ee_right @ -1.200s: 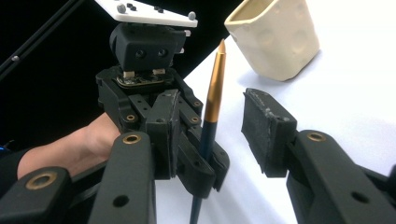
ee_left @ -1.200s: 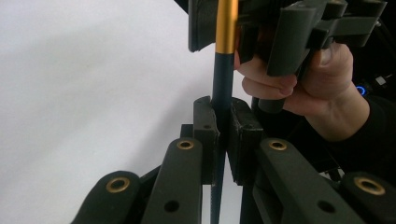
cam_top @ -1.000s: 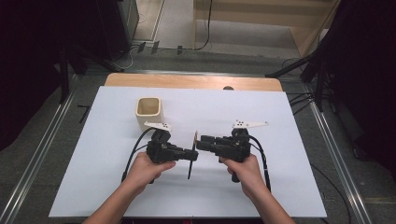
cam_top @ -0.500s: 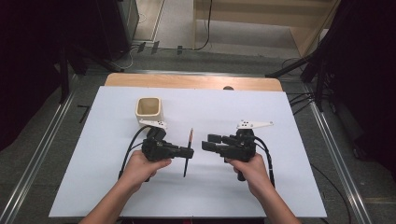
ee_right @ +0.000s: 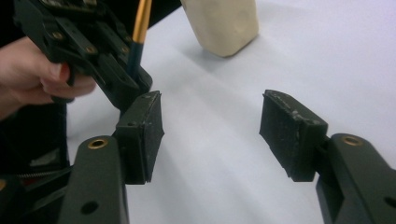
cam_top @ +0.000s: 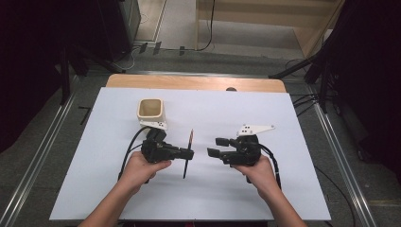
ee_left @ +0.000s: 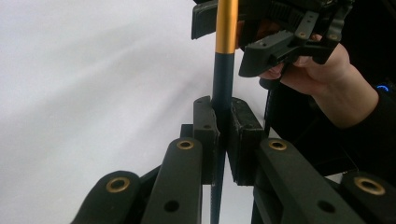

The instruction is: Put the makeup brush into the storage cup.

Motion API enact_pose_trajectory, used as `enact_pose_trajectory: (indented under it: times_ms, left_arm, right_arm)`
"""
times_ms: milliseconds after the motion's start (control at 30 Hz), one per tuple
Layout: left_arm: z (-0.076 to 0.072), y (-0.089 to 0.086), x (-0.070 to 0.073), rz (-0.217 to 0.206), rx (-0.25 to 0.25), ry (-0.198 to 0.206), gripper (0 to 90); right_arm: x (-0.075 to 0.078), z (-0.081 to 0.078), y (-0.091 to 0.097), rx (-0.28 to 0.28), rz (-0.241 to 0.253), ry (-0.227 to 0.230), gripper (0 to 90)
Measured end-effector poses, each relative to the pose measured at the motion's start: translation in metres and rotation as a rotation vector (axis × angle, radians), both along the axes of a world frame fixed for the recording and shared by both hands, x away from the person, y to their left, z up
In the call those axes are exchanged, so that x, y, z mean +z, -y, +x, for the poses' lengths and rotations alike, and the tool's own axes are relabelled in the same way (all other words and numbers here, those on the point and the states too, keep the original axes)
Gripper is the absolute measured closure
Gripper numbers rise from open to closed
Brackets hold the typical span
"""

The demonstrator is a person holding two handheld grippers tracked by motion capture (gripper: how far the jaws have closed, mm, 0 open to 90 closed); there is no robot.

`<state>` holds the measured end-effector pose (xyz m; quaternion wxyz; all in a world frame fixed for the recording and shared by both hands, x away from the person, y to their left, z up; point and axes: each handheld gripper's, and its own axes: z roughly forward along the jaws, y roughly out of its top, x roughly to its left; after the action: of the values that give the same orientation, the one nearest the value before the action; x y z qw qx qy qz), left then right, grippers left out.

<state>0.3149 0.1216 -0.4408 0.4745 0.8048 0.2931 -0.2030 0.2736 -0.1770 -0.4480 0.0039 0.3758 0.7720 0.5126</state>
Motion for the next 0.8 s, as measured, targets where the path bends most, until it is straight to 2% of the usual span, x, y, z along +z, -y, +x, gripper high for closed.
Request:
enact_pose_trajectory:
  times_ms: [233,367,467,800]
  left_arm:
    - [0.001,-0.002,0.0,0.007,0.005,-0.002,83.7]
    - [0.001,-0.002,0.0,0.009,0.007,-0.002,83.7]
    - [0.0,-0.002,0.0,0.01,0.006,-0.001,83.8]
    - [0.001,-0.003,0.001,0.01,0.011,-0.003,83.7]
  right_arm:
    - [-0.005,-0.002,0.0,0.013,-0.053,0.022,33.0]
    - [-0.008,-0.005,0.0,0.027,-0.115,0.049,28.4]
    - [-0.01,-0.006,0.0,0.033,-0.142,0.044,26.1]
    - [-0.014,-0.012,0.011,0.026,-0.183,0.052,25.4]
